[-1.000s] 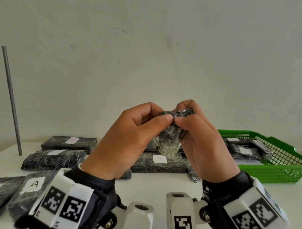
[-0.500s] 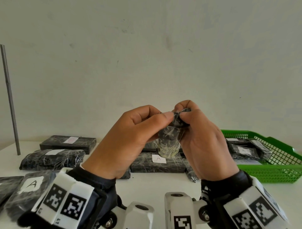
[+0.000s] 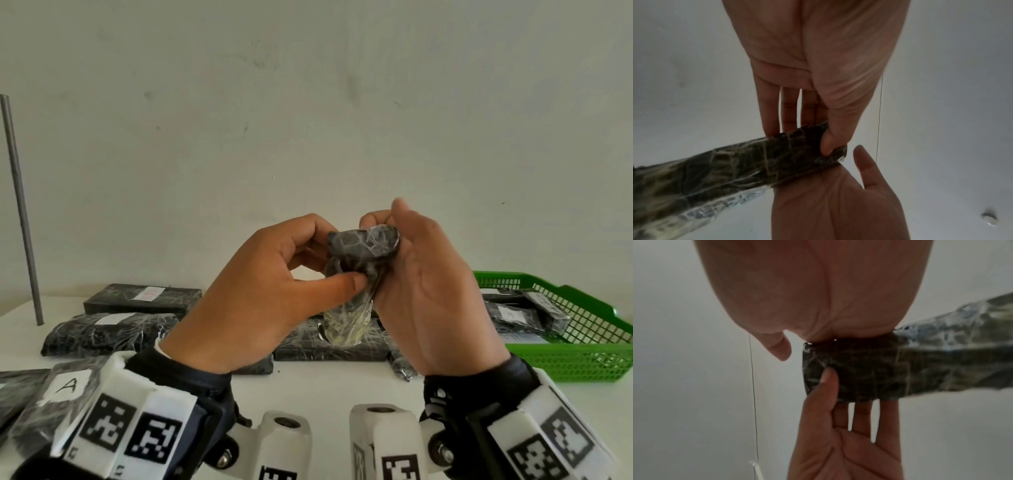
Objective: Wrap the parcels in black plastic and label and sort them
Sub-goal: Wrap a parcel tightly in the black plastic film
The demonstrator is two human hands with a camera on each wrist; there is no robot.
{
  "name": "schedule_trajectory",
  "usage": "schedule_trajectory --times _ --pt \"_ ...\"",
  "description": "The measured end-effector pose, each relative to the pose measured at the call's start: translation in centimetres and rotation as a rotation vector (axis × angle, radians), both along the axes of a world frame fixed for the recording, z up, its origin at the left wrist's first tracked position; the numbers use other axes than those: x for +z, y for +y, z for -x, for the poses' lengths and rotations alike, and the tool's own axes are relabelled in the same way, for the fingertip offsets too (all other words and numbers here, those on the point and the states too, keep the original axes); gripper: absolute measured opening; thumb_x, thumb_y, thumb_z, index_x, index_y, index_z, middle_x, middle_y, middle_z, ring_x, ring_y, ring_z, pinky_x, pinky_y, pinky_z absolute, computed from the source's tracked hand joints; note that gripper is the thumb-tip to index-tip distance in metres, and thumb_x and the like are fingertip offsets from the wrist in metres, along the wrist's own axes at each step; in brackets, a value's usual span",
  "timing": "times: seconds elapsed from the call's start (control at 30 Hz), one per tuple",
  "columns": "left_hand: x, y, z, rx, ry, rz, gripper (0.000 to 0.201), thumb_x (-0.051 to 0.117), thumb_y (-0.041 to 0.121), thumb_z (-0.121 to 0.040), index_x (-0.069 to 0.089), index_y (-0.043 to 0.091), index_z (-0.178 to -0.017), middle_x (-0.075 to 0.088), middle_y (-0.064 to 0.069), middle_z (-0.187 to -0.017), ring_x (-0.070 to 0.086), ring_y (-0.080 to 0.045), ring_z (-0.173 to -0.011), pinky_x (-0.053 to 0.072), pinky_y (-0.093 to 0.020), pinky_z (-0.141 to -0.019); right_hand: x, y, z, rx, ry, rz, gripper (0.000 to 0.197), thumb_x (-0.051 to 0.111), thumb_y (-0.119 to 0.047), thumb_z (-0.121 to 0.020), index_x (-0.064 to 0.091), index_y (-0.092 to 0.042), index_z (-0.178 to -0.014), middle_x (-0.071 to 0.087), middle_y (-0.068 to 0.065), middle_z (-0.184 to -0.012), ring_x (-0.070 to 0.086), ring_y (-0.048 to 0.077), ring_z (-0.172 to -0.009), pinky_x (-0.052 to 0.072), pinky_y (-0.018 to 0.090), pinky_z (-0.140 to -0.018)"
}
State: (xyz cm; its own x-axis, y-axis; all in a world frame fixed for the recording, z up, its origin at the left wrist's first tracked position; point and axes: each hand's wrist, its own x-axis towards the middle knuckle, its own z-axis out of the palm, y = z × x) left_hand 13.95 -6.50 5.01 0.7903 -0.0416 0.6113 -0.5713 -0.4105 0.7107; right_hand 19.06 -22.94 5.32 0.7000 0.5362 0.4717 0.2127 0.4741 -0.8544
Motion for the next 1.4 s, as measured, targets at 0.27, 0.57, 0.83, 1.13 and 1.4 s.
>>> schedule_trajectory --times 0.27,0.57,0.83,1.13,1.4 --pt "-0.1 1.3 -0.3 0.005 -0.038 0.283 0.019 0.074 0.027 -0.084 0.073 0.02 -0.102 0.08 -0.004 -0.103 0.077 -0.021 -0.099 0.064 -0.039 -0.085 -0.6 -0.7 -1.0 -0.19 -0.34 0.53 0.046 0.069 -0.039 -0.096 0.051 -0.028 -0.137 0.075 -0.005 -0.111 0.075 0.01 -0.1 0.064 0.037 -0.09" --pt "-0.1 1.4 -1.2 -0.081 0.162 0.682 0.044 0.083 0.042 -0.072 0.069 0.013 -0.101 0.076 0.0 -0.088 0.074 -0.013 -0.084 0.062 -0.03 -0.074 -1.0 -0.4 -0.6 -0.476 -0.519 0.761 0.021 0.08 -0.037 -0.089 0.064 -0.024 -0.093 0.063 -0.003 -0.072 0.053 0.0 -0.056 0.044 0.016 -0.052" --pt "0.6 0.6 -0.9 -0.18 0.147 1.175 0.029 0.06 0.009 -0.094 0.052 0.017 -0.068 0.048 0.001 -0.063 0.053 -0.011 -0.055 0.056 -0.045 -0.095 -1.3 1.1 0.7 -0.605 -0.686 0.902 0.035 0.076 -0.052 -0.085 0.046 -0.037 -0.097 0.048 -0.018 -0.103 0.045 -0.002 -0.094 0.04 0.012 -0.077" --pt "0.5 3.1 0.1 -0.35 0.168 0.882 0.034 0.06 0.01 -0.07 0.07 0.007 -0.102 0.075 -0.015 -0.103 0.074 -0.025 -0.097 0.064 -0.04 -0.088 0.2 -1.8 1.1 -0.375 -0.408 0.614 0.034 0.085 -0.033 -0.083 0.067 -0.035 -0.112 0.076 -0.011 -0.088 0.061 0.001 -0.059 0.048 0.018 -0.053" --pt "-0.4 -0.8 -0.8 -0.098 0.33 0.579 0.021 0.047 -0.008 -0.1 0.065 0.0 -0.105 0.08 -0.013 -0.098 0.078 -0.025 -0.093 0.064 -0.029 -0.072 -1.0 -6.5 -2.3 -0.551 -0.449 0.654 0.015 0.057 -0.032 -0.105 0.069 -0.03 -0.114 0.072 -0.004 -0.092 0.06 0.0 -0.07 0.043 0.014 -0.064"
